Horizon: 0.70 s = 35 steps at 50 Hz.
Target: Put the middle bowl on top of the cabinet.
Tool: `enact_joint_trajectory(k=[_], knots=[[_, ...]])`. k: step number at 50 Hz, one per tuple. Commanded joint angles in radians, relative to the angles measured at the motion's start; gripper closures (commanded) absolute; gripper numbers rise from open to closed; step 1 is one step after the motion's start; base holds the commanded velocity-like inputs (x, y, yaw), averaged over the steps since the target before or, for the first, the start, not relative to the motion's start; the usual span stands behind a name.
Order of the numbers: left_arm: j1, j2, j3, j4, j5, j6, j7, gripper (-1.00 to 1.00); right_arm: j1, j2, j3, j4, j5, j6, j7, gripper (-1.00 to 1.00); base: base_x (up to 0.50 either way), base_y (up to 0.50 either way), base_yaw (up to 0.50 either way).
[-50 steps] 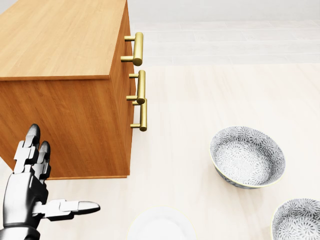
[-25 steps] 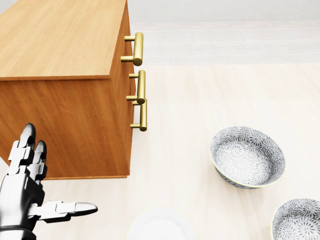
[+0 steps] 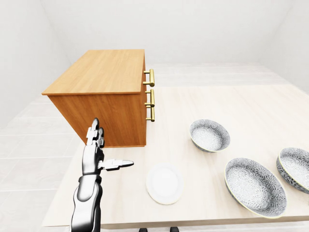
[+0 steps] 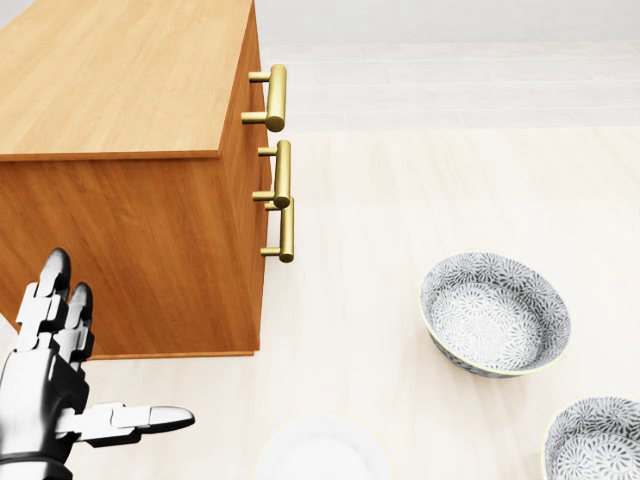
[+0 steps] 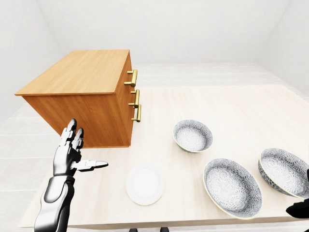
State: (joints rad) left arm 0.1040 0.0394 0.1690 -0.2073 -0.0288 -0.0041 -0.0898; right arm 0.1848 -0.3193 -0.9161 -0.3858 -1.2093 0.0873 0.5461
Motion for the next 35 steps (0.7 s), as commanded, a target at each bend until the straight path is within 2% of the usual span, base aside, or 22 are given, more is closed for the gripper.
enact_joint_trajectory(k=[1, 5, 9, 13, 19, 26, 32, 35], knots=[[0.004, -0.001, -0.004, 0.019, 0.007, -0.021, -0.001, -1.00, -0.003, -0.001, 0.020, 0.080, -0.034, 0.000, -0.073, -1.00, 0.00, 0.00, 0.00], [0.004, -0.001, -0.006, 0.030, 0.011, -0.031, 0.000, -1.00, 0.004, 0.005, 0.036, 0.115, -0.043, 0.000, -0.113, -1.00, 0.00, 0.00, 0.00], [0.006, 0.000, -0.004, 0.021, 0.008, -0.023, 0.000, -1.00, 0.006, -0.001, 0.047, 0.148, -0.041, 0.000, -0.141, -1.00, 0.00, 0.00, 0.00], [0.014, -0.002, -0.004, 0.018, 0.009, -0.030, -0.002, -1.00, 0.009, -0.004, 0.058, 0.173, -0.039, 0.000, -0.163, -1.00, 0.00, 0.00, 0.00], [0.016, -0.002, 0.000, 0.008, 0.003, -0.021, -0.004, -1.00, 0.012, -0.009, 0.077, 0.224, -0.038, 0.000, -0.207, -1.00, 0.00, 0.00, 0.00], [0.022, -0.002, 0.002, 0.006, 0.007, -0.027, -0.005, -1.00, 0.016, -0.015, 0.095, 0.249, -0.039, 0.000, -0.232, -1.00, 0.00, 0.00, 0.00], [0.022, 0.000, 0.011, 0.000, 0.002, -0.020, -0.007, -1.00, 0.021, -0.020, 0.099, 0.264, -0.036, 0.000, -0.243, -1.00, 0.00, 0.00, 0.00], [0.032, -0.003, 0.010, -0.013, 0.006, -0.021, -0.008, -1.00, 0.008, -0.034, 0.101, 0.305, -0.055, 0.000, -0.300, -1.00, 0.00, 0.00, 0.00]])
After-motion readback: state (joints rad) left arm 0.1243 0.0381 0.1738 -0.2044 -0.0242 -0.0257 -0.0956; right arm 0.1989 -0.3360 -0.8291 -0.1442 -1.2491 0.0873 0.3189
